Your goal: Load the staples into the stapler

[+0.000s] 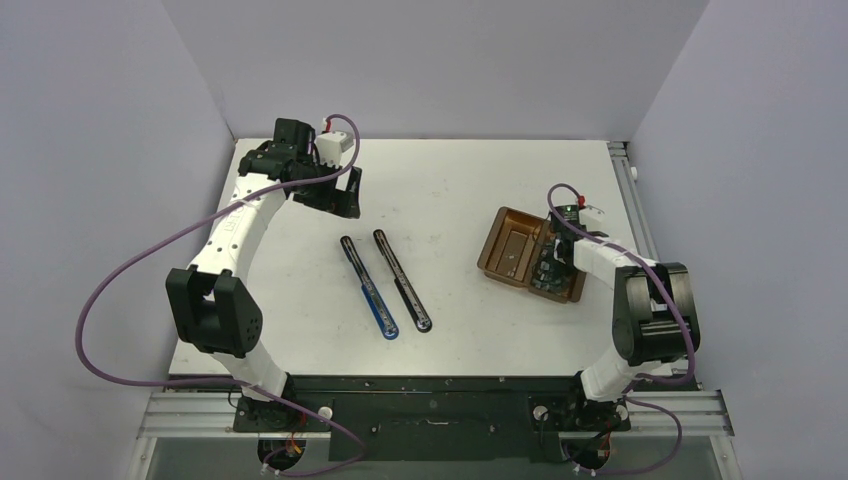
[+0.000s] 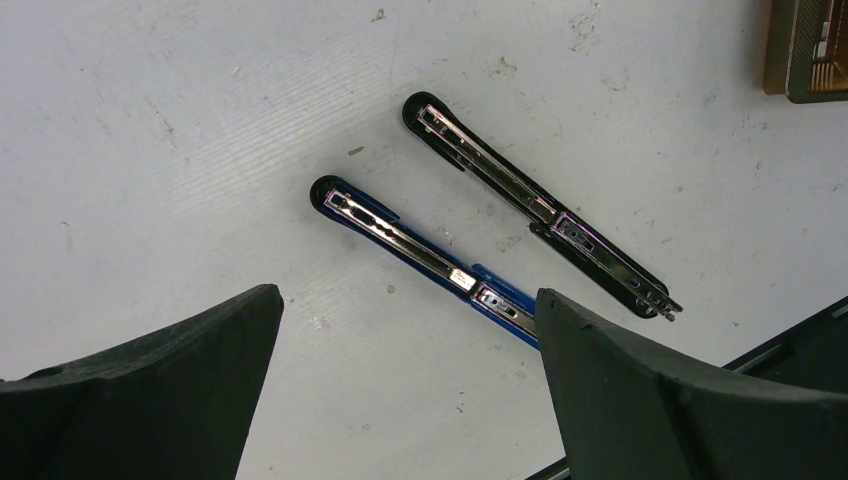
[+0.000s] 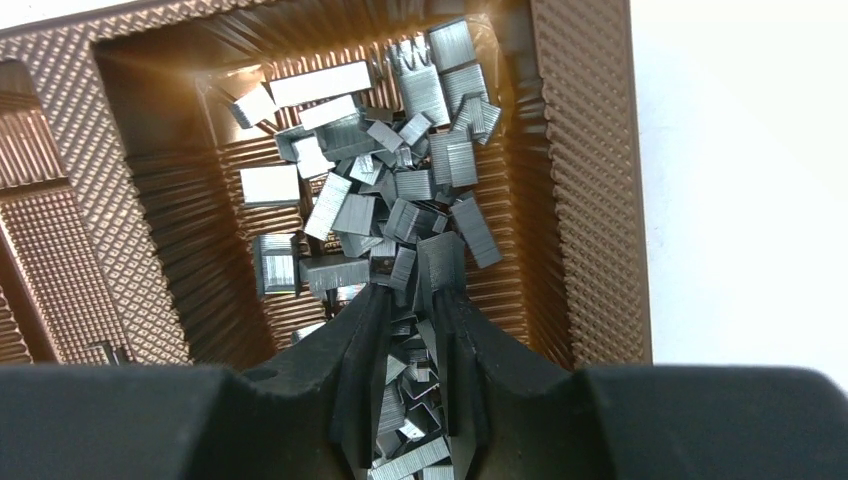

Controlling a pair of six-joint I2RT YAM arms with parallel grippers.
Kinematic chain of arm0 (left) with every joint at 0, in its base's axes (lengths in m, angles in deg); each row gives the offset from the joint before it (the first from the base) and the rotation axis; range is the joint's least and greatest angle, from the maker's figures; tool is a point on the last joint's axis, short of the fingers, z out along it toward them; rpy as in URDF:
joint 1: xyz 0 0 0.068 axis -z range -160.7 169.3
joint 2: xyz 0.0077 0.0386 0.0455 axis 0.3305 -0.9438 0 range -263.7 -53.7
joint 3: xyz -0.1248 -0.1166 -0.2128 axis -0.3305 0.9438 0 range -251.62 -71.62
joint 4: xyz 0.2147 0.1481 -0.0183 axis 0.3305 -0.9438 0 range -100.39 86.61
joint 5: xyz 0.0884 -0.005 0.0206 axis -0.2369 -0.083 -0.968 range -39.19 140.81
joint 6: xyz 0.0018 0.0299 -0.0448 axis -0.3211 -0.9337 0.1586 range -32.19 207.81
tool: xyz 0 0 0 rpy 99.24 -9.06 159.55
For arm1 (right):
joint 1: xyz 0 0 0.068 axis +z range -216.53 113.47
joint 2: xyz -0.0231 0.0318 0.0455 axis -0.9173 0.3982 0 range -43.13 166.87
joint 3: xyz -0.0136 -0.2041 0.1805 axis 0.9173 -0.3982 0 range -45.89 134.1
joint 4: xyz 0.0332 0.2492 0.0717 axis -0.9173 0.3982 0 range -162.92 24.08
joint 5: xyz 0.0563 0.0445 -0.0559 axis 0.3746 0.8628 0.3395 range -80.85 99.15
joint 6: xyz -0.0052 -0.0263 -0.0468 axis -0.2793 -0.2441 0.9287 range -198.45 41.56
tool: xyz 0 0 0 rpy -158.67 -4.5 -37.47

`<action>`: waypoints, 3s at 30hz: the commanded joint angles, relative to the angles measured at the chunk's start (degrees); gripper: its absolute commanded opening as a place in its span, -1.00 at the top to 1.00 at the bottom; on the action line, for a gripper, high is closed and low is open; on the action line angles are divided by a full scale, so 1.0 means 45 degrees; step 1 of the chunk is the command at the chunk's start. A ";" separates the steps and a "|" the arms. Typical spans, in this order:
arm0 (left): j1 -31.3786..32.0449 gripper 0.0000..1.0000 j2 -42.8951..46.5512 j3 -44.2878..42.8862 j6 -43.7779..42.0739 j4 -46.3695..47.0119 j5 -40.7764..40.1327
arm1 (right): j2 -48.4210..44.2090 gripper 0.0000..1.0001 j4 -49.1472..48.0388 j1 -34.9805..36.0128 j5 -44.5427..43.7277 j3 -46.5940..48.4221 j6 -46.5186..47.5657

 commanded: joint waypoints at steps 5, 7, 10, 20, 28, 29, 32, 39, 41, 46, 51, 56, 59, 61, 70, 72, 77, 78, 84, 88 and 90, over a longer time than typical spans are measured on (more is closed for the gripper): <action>-0.0089 -0.92 0.0186 -0.0489 0.0072 -0.0026 0.0122 | -0.0546 0.55 0.0408 -0.0070 0.0380 -0.0412 0.0019; -0.0088 -0.92 0.0219 -0.0470 0.0072 -0.0026 0.0127 | -0.0511 0.61 0.0450 -0.0074 0.0345 -0.0446 0.0024; -0.0088 -0.92 0.0287 -0.0404 0.0036 -0.0026 0.0101 | -0.0481 0.68 0.0397 -0.0077 0.0412 -0.0628 0.0020; -0.0088 -0.92 0.0387 -0.0323 0.0042 -0.0006 0.0106 | -0.1733 0.83 0.0704 -0.0060 0.0398 -0.0611 0.0187; -0.0090 -0.92 0.0538 -0.0230 0.0092 0.0042 0.0159 | -0.2737 0.83 0.1374 -0.0009 0.0393 -0.0384 0.0375; -0.0089 -0.93 0.0542 -0.0216 0.0092 0.0060 0.0166 | -0.2780 0.83 0.1400 -0.0002 0.0313 -0.0401 0.0362; -0.0089 -0.92 0.0544 -0.0197 0.0121 0.0109 0.0190 | -0.2484 0.72 0.1370 -0.0020 0.0178 -0.0358 0.0293; -0.0089 -0.92 0.0552 -0.0167 0.0095 0.0129 0.0109 | -0.1497 0.13 0.0681 -0.0021 -0.0023 -0.0149 0.0126; -0.0088 -0.93 0.0572 -0.0151 0.0041 0.0117 0.0062 | -0.1234 0.13 0.0521 -0.0020 -0.0068 -0.0078 0.0144; -0.0127 -0.92 0.0526 -0.0148 0.0013 0.0111 0.0026 | -0.0643 0.19 0.0102 -0.0036 -0.0041 -0.0090 0.0146; -0.0184 -0.92 0.0523 -0.0165 -0.0006 0.0111 0.0020 | -0.0394 0.29 -0.0194 -0.0112 -0.0219 -0.0092 0.0253; -0.0190 -0.92 0.0485 -0.0167 0.0012 0.0091 0.0073 | -0.0327 0.45 -0.0420 -0.0205 -0.0227 -0.0227 0.0353; -0.0201 -0.92 0.0465 -0.0147 0.0023 0.0091 0.0088 | -0.0386 0.50 -0.0689 -0.0196 -0.0188 -0.0456 0.0350; -0.0191 -0.92 0.0483 -0.0130 0.0014 0.0077 0.0066 | -0.0352 0.51 -0.0800 -0.0196 -0.0157 -0.0561 0.0392; -0.0206 -0.92 0.0621 -0.0098 -0.0029 0.0037 0.0017 | -0.0467 0.70 -0.0848 -0.0196 0.0027 -0.0845 0.0361; -0.0206 -0.93 0.0618 -0.0108 -0.0016 0.0024 0.0020 | -0.0728 0.71 -0.0790 -0.0201 0.0031 -0.0871 0.0362; -0.0206 -0.92 0.0621 -0.0204 0.0043 -0.0021 0.0117 | -0.1618 0.76 -0.0370 -0.0196 0.0034 -0.0763 0.0407; -0.0206 -0.92 0.0645 -0.0223 0.0051 -0.0043 0.0131 | -0.1840 0.75 -0.0258 -0.0181 0.0059 -0.0705 0.0410; -0.0216 -0.92 0.0680 -0.0259 0.0072 -0.0064 0.0159 | -0.2929 0.75 0.0709 0.0205 0.0286 -0.0128 0.0574; -0.0215 -0.92 0.0643 -0.0375 0.0091 -0.0152 0.0204 | -0.3513 0.75 0.1561 0.1027 0.0497 0.0241 0.0571; -0.0206 -0.92 0.0621 -0.0436 0.0092 -0.0196 0.0198 | -0.3672 0.75 0.1991 0.1885 0.0488 0.0498 0.0475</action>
